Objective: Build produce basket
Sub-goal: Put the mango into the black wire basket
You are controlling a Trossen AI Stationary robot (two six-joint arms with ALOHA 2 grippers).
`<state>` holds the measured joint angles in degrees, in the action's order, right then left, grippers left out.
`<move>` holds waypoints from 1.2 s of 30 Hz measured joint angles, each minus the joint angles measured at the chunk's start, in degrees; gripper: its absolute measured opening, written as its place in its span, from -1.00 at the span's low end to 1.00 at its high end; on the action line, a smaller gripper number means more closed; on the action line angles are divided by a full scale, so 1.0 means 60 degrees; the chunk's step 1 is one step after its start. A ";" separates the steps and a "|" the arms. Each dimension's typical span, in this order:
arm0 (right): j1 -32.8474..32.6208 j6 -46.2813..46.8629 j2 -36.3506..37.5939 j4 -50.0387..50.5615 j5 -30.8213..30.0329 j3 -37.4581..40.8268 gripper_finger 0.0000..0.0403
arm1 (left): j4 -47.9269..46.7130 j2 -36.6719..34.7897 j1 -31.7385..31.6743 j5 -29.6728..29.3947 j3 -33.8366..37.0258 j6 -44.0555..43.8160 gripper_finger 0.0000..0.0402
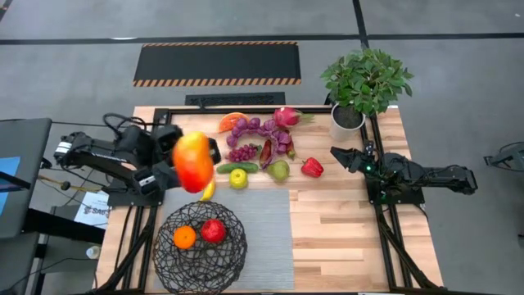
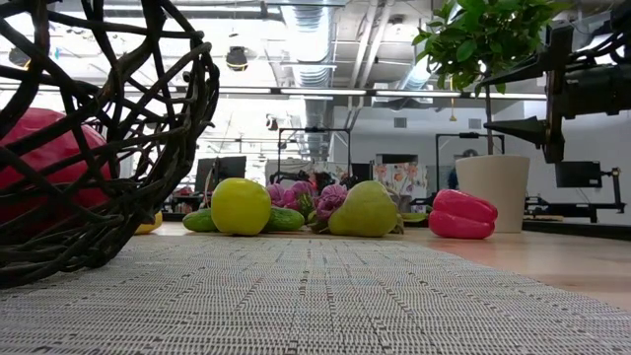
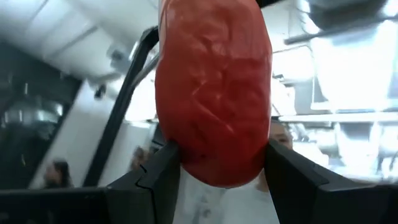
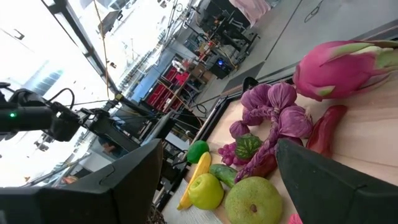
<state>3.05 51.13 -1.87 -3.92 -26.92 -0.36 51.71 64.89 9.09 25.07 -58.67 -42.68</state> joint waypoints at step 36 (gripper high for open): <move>-0.0004 0.0069 0.0000 0.0029 0.0465 0.0000 0.66 | -1.5702 0.0717 0.4233 -0.2075 0.0007 -0.7281 -0.12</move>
<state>3.03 51.55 -1.87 -3.75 -24.12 -0.36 -42.50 69.19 34.48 12.62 -58.63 -86.37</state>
